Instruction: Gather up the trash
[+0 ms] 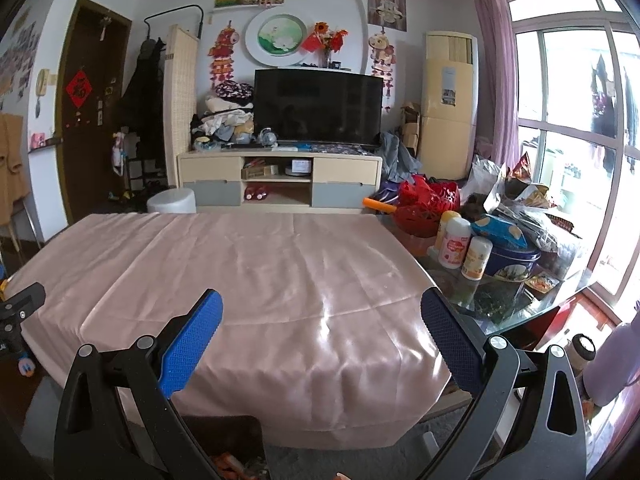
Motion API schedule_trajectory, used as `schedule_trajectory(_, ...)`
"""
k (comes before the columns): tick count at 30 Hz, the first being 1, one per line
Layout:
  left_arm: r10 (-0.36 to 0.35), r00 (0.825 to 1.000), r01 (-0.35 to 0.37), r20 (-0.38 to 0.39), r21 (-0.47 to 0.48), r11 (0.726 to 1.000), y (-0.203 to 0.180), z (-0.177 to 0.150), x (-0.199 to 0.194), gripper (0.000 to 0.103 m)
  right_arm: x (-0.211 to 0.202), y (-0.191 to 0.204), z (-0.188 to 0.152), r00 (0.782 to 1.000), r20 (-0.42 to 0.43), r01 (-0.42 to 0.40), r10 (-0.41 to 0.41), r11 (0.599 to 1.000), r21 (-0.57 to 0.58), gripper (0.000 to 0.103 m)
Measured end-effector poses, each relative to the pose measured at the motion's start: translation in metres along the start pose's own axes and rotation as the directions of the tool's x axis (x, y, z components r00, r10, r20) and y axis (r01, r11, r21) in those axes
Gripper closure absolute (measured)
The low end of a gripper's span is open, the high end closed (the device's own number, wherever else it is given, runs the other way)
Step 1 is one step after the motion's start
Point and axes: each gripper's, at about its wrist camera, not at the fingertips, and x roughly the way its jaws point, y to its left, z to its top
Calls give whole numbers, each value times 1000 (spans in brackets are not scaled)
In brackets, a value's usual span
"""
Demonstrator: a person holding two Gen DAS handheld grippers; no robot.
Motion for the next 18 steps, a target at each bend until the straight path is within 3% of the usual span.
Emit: schedule_trajectory(18, -4, 1000, 4, -12, -6, 1000, 2, 0, 2, 8, -1, 5, 0, 1000, -13, -7, 7, 1000, -5, 3)
